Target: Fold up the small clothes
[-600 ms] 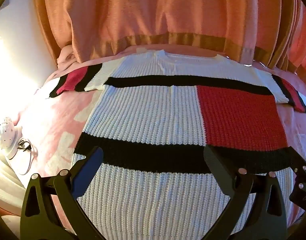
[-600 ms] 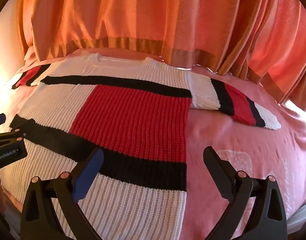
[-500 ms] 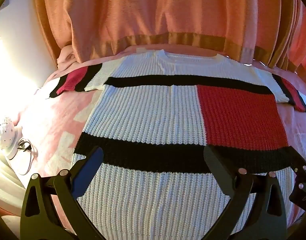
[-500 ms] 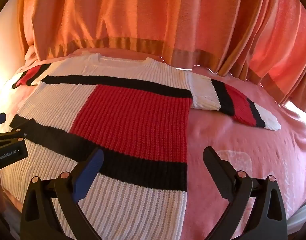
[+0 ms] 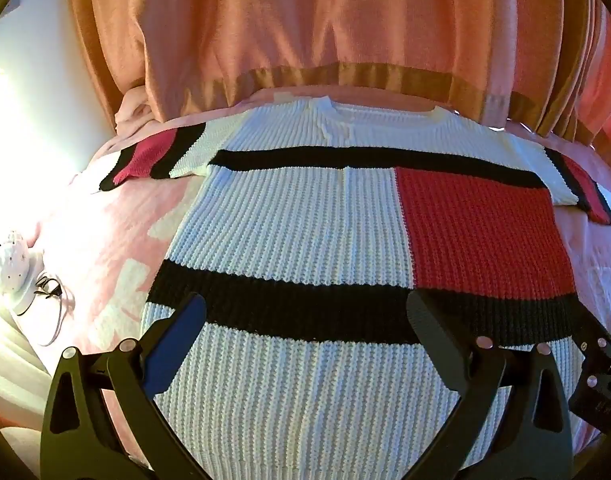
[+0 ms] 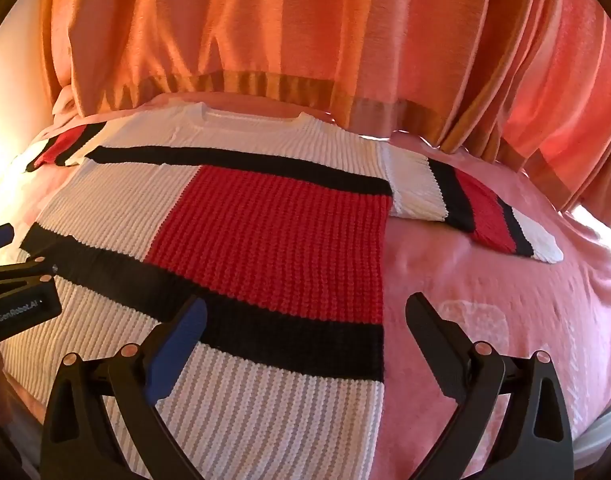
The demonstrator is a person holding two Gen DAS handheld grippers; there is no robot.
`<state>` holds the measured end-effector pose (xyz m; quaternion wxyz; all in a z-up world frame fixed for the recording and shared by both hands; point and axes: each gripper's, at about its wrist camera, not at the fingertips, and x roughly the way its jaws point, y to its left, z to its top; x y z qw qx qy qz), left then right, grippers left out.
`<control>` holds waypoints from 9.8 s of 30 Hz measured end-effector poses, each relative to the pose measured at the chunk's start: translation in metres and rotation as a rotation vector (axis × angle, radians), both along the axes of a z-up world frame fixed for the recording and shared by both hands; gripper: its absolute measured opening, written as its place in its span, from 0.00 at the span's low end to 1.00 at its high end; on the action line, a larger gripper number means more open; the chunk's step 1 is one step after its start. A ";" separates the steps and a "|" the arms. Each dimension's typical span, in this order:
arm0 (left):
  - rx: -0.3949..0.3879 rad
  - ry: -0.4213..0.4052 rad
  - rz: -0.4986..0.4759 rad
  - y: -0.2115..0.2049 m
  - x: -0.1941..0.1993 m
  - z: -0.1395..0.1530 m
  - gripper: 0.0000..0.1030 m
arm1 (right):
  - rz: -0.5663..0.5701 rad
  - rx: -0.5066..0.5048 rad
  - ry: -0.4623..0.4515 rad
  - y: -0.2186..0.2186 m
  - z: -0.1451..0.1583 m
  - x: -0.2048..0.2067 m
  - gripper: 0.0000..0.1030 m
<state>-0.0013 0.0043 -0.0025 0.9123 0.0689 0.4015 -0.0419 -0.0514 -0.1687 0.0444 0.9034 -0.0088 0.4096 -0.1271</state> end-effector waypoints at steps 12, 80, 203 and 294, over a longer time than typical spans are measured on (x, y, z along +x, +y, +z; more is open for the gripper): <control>0.011 0.008 0.000 -0.003 0.000 -0.004 0.95 | 0.005 0.009 0.005 0.004 -0.002 -0.001 0.95; 0.018 0.016 0.000 -0.005 0.001 -0.004 0.95 | 0.013 0.023 0.010 0.012 -0.003 0.002 0.95; -0.513 0.161 0.015 0.019 0.246 -0.024 0.06 | -0.055 0.398 0.075 -0.144 -0.075 0.147 0.42; -0.651 0.077 0.783 0.350 0.257 -0.054 0.64 | 0.244 0.029 0.100 0.011 0.001 0.141 0.18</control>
